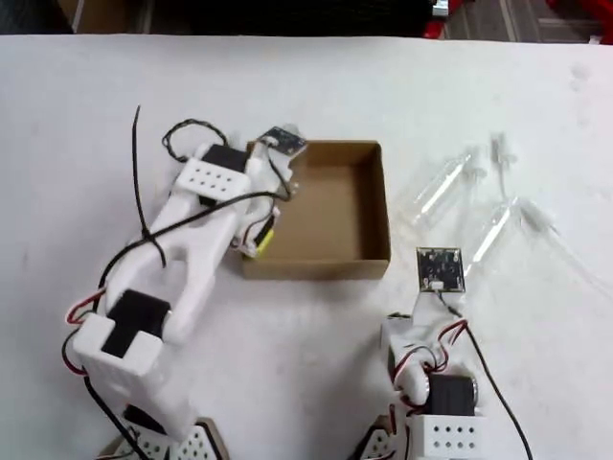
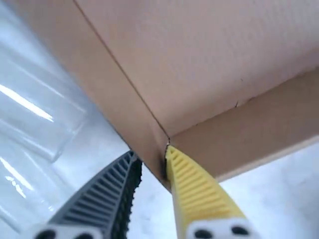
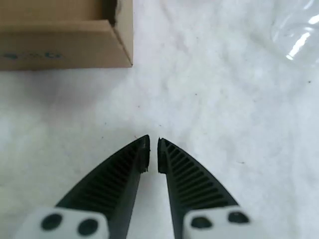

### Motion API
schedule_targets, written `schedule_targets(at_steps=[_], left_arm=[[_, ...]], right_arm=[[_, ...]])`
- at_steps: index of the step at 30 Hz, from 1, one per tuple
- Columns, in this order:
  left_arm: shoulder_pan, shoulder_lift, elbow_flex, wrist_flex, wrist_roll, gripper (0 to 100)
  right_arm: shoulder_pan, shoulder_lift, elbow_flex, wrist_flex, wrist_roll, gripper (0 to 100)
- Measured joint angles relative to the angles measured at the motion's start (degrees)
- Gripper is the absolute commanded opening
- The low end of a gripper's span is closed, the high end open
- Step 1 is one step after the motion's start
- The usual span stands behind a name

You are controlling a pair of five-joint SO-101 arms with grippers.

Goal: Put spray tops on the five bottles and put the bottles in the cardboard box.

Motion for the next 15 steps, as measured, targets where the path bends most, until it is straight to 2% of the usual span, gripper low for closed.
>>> schedule_targets(at_steps=[4,8,15], left_arm=[[-0.1,0.0,0.0,0.0,0.1,19],[-0.8,-2.5,-1.9,2.4,1.6,20],[-3.3,-14.8,-10.5,9.8,1.7,20]], right_arm=[[0.0,0.0,0.0,0.0,0.0,1.5],[0.0,0.0,0.0,0.0,0.0,1.5],[0.0,0.0,0.0,0.0,0.0,1.5]])
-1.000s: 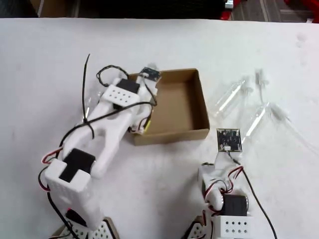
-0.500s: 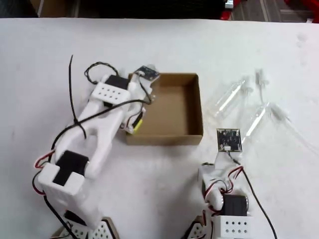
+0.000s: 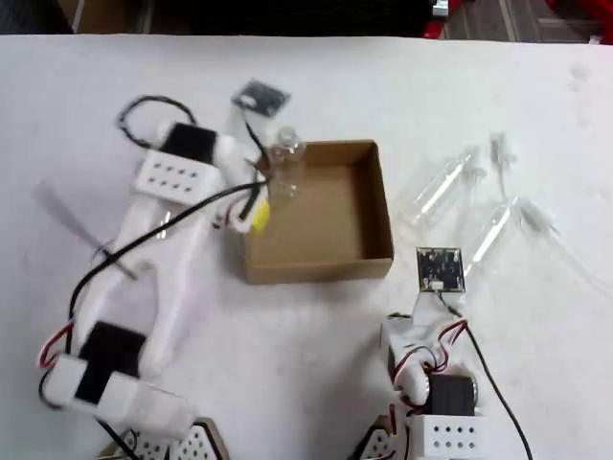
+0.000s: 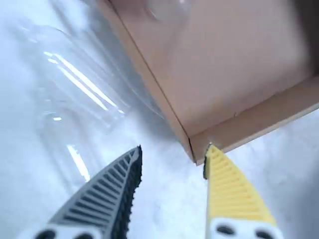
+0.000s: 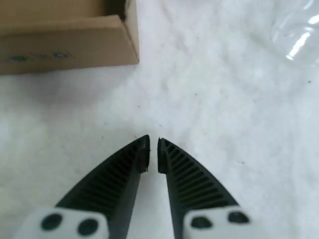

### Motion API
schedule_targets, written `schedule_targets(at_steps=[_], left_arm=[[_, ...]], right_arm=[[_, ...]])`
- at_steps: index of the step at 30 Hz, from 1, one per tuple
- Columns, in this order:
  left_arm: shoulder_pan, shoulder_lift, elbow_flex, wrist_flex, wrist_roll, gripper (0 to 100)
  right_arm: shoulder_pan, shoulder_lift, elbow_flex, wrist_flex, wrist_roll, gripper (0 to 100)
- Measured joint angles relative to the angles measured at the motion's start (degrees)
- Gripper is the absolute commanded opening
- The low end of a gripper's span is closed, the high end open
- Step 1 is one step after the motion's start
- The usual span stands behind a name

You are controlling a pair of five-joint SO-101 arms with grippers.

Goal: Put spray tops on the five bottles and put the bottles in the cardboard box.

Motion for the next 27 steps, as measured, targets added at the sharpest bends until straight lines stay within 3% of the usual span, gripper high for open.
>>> schedule_targets(at_steps=[6,11,20,27], left_arm=[[-10.4,-5.3,-4.0,0.9,0.0,20],[-20.0,1.0,-4.7,-7.1,1.1,20],[-21.0,24.0,-23.6,-5.5,8.6,20],[-21.0,43.1,-39.4,1.8,0.6,20]], right_arm=[[0.0,0.0,0.0,0.0,0.0,1.5],[0.0,0.0,0.0,0.0,0.0,1.5],[0.0,0.0,0.0,0.0,0.0,1.5],[0.0,0.0,0.0,0.0,0.0,1.5]])
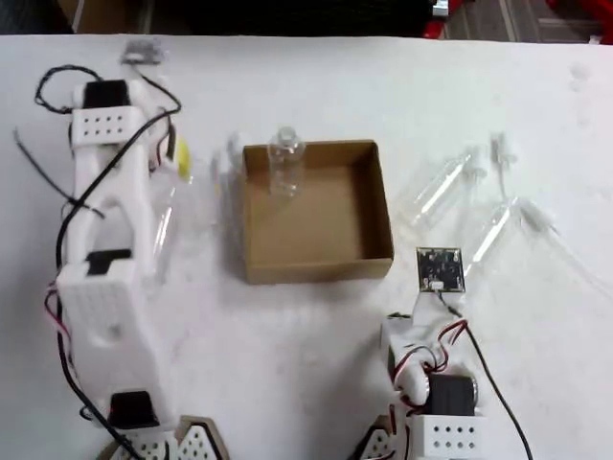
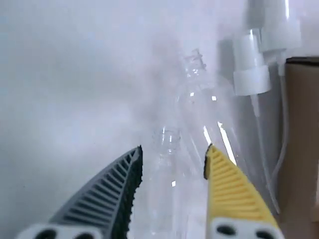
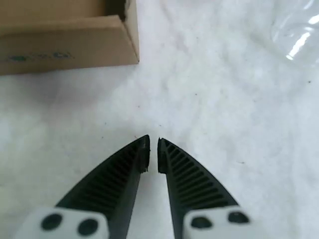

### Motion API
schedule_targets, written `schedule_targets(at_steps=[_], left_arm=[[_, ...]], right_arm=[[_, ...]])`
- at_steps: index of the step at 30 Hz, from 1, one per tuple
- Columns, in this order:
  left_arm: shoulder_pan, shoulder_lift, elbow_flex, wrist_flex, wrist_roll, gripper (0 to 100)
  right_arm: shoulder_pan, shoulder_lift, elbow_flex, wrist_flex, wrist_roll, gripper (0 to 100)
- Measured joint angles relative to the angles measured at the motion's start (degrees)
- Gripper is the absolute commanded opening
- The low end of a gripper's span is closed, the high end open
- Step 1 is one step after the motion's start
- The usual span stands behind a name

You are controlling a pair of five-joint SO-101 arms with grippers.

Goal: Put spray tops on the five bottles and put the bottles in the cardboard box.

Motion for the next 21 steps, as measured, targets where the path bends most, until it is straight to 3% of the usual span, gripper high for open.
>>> schedule_targets(at_steps=[10,21], left_arm=[[-0.2,15.6,-18.9,7.5,-6.5,14],[-0.8,18.6,-20.7,8.4,-9.6,15]], right_arm=[[0.0,0.0,0.0,0.0,0.0,1.5],[0.0,0.0,0.0,0.0,0.0,1.5]])
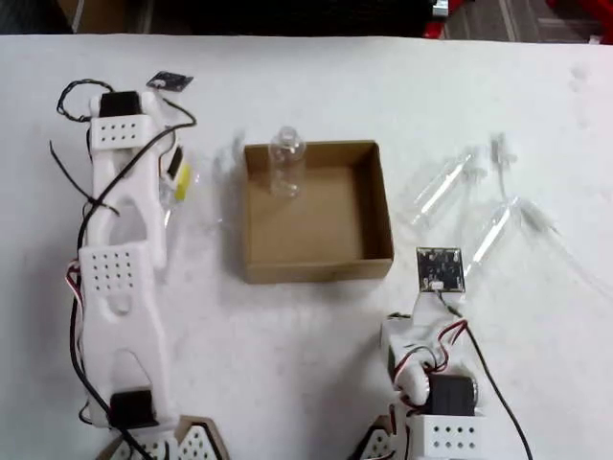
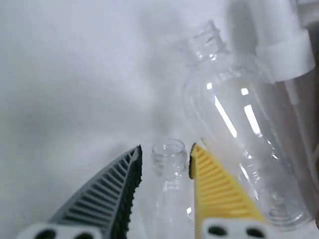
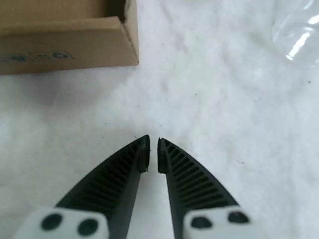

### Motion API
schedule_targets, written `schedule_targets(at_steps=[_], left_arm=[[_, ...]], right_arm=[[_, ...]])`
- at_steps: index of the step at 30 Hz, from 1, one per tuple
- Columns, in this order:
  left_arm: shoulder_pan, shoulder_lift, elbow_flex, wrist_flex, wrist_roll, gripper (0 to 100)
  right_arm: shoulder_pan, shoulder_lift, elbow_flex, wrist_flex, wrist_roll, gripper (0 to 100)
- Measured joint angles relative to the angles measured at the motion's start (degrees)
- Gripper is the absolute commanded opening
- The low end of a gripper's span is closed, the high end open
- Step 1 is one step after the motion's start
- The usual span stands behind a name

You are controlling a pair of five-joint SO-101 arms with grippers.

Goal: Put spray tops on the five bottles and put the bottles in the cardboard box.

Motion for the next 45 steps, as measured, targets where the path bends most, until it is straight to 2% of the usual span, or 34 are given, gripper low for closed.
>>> schedule_targets(at_steps=[9,15,29,33,38,43,45], left_arm=[[-0.2,0.4,0.0,0.0,0.0,15],[-0.2,0.4,0.0,0.0,0.0,7],[-0.2,-1.5,0.0,0.6,1.6,6],[-0.2,-9.1,2.5,0.6,8.1,6],[1.1,-23.0,13.6,0.6,15.6,6],[7.5,-41.1,28.7,0.6,20.7,6],[10.4,-48.5,33.1,0.6,22.1,3]], right_arm=[[0.0,0.0,0.0,0.0,0.0,1.5],[0.0,0.0,0.0,0.0,0.0,1.5],[0.0,0.0,0.0,0.0,0.0,1.5],[0.0,0.0,0.0,0.0,0.0,1.5],[0.0,0.0,0.0,0.0,0.0,1.5],[0.0,0.0,0.0,0.0,0.0,1.5],[0.0,0.0,0.0,0.0,0.0,1.5]])
